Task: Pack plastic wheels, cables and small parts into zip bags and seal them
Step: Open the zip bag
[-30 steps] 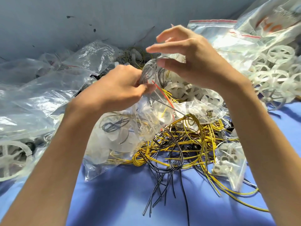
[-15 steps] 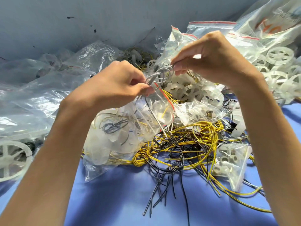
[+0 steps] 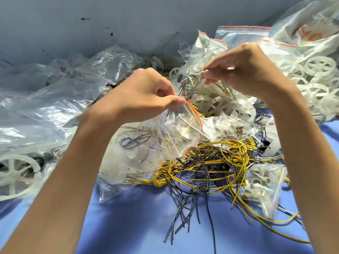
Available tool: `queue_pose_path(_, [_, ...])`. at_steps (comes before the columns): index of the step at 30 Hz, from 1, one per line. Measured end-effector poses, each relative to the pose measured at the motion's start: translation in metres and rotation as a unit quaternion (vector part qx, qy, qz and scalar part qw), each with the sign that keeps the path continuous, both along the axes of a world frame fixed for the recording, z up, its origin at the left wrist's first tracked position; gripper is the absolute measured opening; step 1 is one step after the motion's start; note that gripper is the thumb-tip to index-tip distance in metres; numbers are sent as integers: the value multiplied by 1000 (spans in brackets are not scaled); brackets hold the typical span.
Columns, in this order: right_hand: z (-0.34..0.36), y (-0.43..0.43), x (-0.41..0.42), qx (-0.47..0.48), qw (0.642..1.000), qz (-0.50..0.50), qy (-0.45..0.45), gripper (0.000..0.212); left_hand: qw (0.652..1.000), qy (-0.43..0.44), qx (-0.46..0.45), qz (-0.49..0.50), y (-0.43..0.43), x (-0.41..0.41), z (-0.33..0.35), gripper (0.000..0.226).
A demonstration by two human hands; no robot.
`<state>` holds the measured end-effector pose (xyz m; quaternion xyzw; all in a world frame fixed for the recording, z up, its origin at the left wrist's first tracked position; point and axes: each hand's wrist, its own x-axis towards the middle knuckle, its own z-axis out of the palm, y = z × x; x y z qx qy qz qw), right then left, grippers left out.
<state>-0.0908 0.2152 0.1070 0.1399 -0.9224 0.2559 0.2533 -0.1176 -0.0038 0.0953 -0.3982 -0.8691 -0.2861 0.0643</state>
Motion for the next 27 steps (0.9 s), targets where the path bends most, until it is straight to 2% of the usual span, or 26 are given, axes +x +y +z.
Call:
queue_pose_path(4, [-4,-15,1,1,996,63,-70,17,1000,-17,15,-7,-1,1,2,33])
queue_pose_path(8, [-2,-24,4,-36,985,120,-116,20,999,-1,25,38,-3,-1,1,42])
queue_pose_path(11, [0,-25,9,-53,965,176,-186,22,997,8,35,74,-4,-4,0,49])
queue_pose_path(14, [-2,-27,9,-64,956,188,-216,24,996,5,37,86,-5,-5,-2,42])
queue_pose_path(17, [-3,-29,8,-59,951,193,-233,19,997,2,28,74,-6,-7,-1,38])
queue_pose_path(20, [-7,-32,8,-88,931,228,-272,34,999,-31,1,38,-6,-7,2,52])
queue_pose_path(21, [-10,-33,7,-95,925,240,-279,43,999,-35,-8,32,-5,-6,2,51])
queue_pose_path(24, [-14,-36,3,-116,916,249,-293,61,999,-14,-28,22,-5,-4,4,28])
queue_pose_path(27, [-10,-31,5,-116,919,251,-281,53,999,-44,-25,9,-7,-1,7,29])
